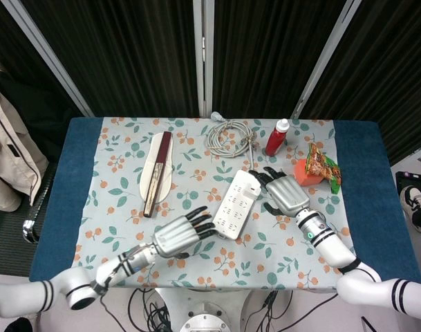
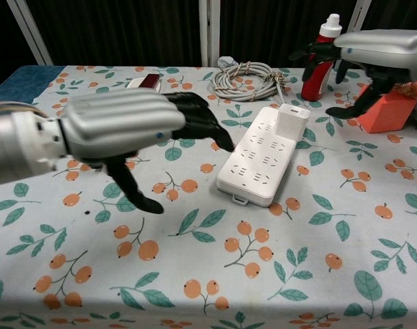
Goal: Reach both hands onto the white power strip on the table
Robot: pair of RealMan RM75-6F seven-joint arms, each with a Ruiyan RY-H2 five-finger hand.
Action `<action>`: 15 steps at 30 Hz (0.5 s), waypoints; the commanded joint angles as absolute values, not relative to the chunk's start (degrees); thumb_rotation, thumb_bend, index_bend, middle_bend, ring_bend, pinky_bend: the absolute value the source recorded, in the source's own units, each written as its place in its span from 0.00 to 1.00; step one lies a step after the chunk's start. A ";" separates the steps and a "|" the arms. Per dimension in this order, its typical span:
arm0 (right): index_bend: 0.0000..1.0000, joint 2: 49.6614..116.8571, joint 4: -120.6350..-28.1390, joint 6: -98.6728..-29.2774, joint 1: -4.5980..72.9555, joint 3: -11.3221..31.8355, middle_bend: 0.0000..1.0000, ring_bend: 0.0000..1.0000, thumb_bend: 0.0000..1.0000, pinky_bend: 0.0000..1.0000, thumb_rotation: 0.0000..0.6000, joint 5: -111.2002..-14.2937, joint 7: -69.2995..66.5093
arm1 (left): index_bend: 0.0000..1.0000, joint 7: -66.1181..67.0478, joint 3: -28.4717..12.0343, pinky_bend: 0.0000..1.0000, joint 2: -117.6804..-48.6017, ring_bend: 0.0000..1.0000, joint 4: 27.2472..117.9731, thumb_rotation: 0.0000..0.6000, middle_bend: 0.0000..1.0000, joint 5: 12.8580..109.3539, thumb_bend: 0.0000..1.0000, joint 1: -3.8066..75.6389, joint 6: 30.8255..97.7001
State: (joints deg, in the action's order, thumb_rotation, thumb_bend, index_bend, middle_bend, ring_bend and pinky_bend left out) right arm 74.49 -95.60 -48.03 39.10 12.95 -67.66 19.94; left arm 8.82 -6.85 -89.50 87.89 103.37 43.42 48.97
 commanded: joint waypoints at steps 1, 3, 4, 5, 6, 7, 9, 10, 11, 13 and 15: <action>0.04 77.73 -93.04 -45.90 42.46 13.16 0.21 0.09 0.28 0.30 1.00 -63.98 24.74 | 0.17 8.49 -8.05 0.05 -94.01 0.08 83.28 1.00 0.18 101.06 0.08 47.46 45.10; 0.04 78.73 -91.92 -45.38 43.77 12.51 0.21 0.09 0.29 0.30 1.00 -62.57 26.84 | 0.17 8.35 -8.17 0.05 -95.85 0.08 81.22 1.00 0.18 99.97 0.08 48.80 44.09; 0.04 79.13 -91.45 -45.30 44.21 12.21 0.21 0.10 0.29 0.30 1.00 -62.05 27.59 | 0.17 8.42 -8.18 0.05 -96.50 0.08 80.43 1.00 0.18 99.61 0.08 49.31 43.79; 0.04 79.55 -90.96 -45.27 44.60 11.90 0.22 0.10 0.29 0.30 1.00 -61.60 28.28 | 0.17 8.63 -8.22 0.05 -97.09 0.08 79.67 1.00 0.18 99.32 0.08 49.76 43.65; 0.05 80.09 -90.36 -45.24 45.05 11.50 0.22 0.10 0.29 0.30 1.00 -61.06 28.98 | 0.17 8.93 -8.22 0.05 -97.85 0.08 78.73 1.00 0.18 98.99 0.08 50.24 43.67; 0.05 80.52 -89.92 -45.22 45.35 11.27 0.22 0.10 0.30 0.30 1.00 -60.67 29.30 | 0.17 9.03 -8.18 0.05 -98.34 0.08 78.14 1.00 0.18 98.69 0.08 50.54 43.67; 0.06 81.42 -88.96 -45.09 46.01 10.78 0.23 0.10 0.30 0.30 1.00 -59.97 29.77 | 0.17 8.95 -7.89 0.05 -99.30 0.08 76.91 1.00 0.18 97.94 0.08 51.08 43.62; 0.06 81.82 -88.49 -45.05 46.30 10.59 0.23 0.11 0.31 0.30 1.00 -59.78 29.95 | 0.17 8.96 -7.72 0.05 -99.69 0.08 76.30 1.00 0.18 97.65 0.08 51.30 43.56; 0.06 82.23 -88.02 -45.07 46.58 10.39 0.23 0.11 0.31 0.30 1.00 -59.68 30.16 | 0.17 9.07 -7.52 0.05 -100.07 0.08 75.67 1.00 0.18 97.41 0.08 51.49 43.52; 0.08 83.11 -86.88 -45.28 47.20 9.89 0.24 0.11 0.31 0.31 1.00 -59.69 30.83 | 0.17 9.41 -7.09 0.05 -100.94 0.08 74.24 1.00 0.18 96.84 0.08 51.81 43.62; 0.09 83.92 -85.84 -45.91 47.62 9.32 0.24 0.12 0.31 0.31 1.00 -60.02 31.71 | 0.17 9.18 -6.72 0.06 -101.75 0.08 73.24 1.00 0.18 96.10 0.08 51.86 44.00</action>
